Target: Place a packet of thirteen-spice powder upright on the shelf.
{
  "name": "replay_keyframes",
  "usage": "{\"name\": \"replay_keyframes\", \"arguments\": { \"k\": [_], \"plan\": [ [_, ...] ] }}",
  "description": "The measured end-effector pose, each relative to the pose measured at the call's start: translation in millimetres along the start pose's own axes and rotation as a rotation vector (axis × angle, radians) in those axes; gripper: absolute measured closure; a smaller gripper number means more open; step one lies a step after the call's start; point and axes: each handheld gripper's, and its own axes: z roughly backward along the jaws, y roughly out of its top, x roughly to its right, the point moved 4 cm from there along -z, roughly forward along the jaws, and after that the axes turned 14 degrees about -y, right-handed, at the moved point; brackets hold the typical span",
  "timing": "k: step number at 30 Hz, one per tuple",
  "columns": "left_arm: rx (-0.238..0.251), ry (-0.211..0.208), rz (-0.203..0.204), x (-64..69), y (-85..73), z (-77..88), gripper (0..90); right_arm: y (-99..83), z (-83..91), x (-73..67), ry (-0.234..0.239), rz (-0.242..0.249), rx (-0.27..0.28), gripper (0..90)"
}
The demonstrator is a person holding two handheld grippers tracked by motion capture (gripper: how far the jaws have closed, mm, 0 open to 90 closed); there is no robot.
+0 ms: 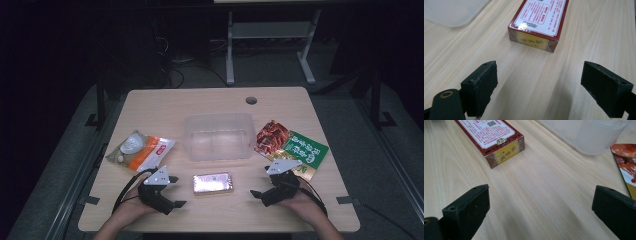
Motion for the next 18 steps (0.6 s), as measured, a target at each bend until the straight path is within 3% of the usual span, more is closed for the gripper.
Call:
{"name": "replay_keyframes", "arguments": {
  "k": [11,18],
  "plan": [
    [0.016,-0.014,-0.002,2.5,3.8,1.4,14.7,6.5,4.1,-2.7,0.024,0.001,0.015,10.7],
    [0.061,-0.009,-0.022,-1.3,22.4,12.6,40.9,5.9,4.2,-1.5,0.022,-0.005,0.021,11.7]
  ]
}}
